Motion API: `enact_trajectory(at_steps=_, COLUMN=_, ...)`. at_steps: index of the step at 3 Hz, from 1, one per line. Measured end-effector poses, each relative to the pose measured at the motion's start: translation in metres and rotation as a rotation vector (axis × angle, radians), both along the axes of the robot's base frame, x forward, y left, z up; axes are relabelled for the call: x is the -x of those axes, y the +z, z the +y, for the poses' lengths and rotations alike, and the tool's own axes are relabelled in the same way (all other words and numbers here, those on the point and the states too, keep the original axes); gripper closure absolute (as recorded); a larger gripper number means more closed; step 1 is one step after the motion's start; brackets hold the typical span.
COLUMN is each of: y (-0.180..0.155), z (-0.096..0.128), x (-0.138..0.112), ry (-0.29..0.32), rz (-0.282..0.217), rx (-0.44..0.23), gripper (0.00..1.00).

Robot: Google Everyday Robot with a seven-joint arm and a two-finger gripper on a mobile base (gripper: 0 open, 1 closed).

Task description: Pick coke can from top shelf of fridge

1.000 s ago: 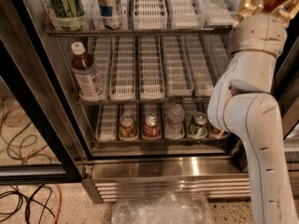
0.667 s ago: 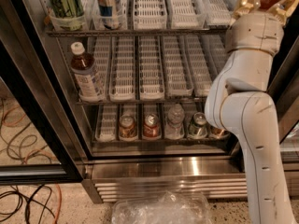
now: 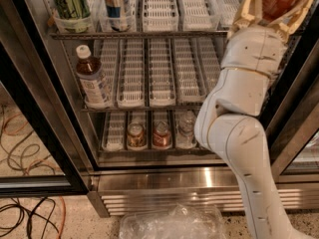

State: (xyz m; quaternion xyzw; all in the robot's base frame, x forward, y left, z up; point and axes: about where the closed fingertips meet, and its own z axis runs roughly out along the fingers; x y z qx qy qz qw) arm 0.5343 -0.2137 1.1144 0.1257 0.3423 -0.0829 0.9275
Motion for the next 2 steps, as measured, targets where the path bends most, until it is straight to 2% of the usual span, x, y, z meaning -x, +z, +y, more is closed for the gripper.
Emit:
enact_trajectory(at_steps=1, y=-0.014, z=0.014, x=0.026, ry=-0.015, rz=-0.002, rx=0.011, gripper=1.00)
enact_trajectory(at_steps=2, y=-0.041, z=0.026, x=0.057, ry=-0.025, rz=0.042, rx=0.032, gripper=1.00)
